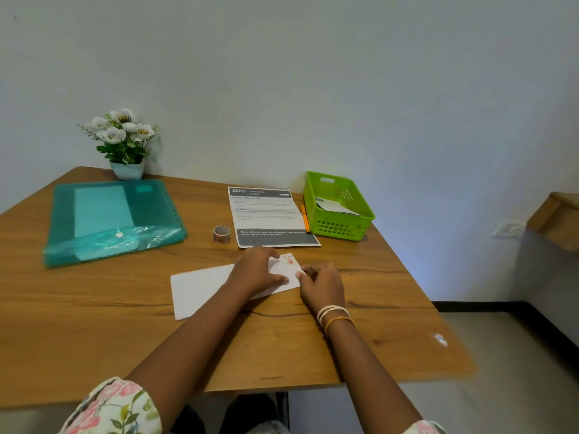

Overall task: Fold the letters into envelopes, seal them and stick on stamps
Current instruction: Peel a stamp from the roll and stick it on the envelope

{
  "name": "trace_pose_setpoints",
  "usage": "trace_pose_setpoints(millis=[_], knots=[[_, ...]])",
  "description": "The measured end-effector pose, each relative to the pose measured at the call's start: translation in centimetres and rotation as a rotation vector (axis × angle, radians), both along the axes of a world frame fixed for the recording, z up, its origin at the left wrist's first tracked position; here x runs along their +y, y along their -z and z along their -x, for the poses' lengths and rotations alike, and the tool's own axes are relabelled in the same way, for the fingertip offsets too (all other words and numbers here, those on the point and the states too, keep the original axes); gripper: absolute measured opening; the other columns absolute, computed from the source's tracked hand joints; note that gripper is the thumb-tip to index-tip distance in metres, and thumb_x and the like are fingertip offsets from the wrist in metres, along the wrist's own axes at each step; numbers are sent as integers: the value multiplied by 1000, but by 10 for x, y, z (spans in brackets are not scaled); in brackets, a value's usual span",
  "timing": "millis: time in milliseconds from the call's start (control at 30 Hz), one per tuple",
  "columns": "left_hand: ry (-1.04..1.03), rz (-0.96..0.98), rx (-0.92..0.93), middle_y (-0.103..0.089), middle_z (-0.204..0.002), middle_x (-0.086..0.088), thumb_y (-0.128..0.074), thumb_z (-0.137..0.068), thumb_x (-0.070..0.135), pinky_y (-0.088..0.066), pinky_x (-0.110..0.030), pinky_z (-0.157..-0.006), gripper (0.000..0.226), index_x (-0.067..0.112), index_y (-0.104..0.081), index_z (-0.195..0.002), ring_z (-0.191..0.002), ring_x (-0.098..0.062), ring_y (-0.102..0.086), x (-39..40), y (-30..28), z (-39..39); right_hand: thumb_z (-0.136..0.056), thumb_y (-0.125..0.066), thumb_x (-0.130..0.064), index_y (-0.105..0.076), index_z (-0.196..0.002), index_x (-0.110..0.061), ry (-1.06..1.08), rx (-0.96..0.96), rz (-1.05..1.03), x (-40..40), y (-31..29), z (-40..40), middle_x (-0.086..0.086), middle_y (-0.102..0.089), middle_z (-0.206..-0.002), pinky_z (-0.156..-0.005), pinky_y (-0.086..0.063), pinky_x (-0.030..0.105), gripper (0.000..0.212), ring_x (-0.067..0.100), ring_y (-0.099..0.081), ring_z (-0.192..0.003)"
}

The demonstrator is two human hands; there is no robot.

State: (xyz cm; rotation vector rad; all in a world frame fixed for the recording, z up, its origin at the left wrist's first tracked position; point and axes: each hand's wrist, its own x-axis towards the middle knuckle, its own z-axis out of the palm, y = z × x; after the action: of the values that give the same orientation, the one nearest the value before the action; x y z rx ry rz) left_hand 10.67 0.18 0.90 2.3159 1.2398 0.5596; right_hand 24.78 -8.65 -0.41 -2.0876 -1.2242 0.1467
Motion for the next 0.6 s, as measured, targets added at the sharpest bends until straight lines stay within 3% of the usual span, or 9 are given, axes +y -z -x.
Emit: trace_pose_setpoints(millis=[100,233,433,600], knots=[[-124,-20,205,-58,-126,-4,-79,-61,60,-48,-38,-90,76,23,-52,-122,-116,-24,-51,-1,-12,-1,-83,-67,-35,-74,-101,-30,9,33,12,3,-3,-2,0,-58,-102,-76,-47,24,19,18,-61,-91],[-207,126,369,-59,-123,-4,-83,-59,56,-45,-34,-80,85,18,-46,-125,-114,-26,-54,-3,-30,2,-84,-67,-34,-74,-100,-32,18,44,9,4,-4,-2,0,-63,-106,-75,-48,24,18,17,-62,-92],[-246,261,359,-62,-112,-5,-84,-59,55,-50,-30,-72,79,13,-54,-118,-96,-22,-57,-8,-33,2,-87,-65,-31,-73,-105,-30,14,43,25,-1,-6,0,5,-60,-110,-81,-52,30,20,20,-62,-96],[-240,310,252,-63,-114,-7,-72,-79,46,-45,-25,-68,59,8,-57,-121,-93,-19,-58,-7,-36,0,-88,-63,-31,-67,-115,-19,14,131,10,-6,-9,-1,7,-57,-117,-85,-47,28,30,21,-59,-100]])
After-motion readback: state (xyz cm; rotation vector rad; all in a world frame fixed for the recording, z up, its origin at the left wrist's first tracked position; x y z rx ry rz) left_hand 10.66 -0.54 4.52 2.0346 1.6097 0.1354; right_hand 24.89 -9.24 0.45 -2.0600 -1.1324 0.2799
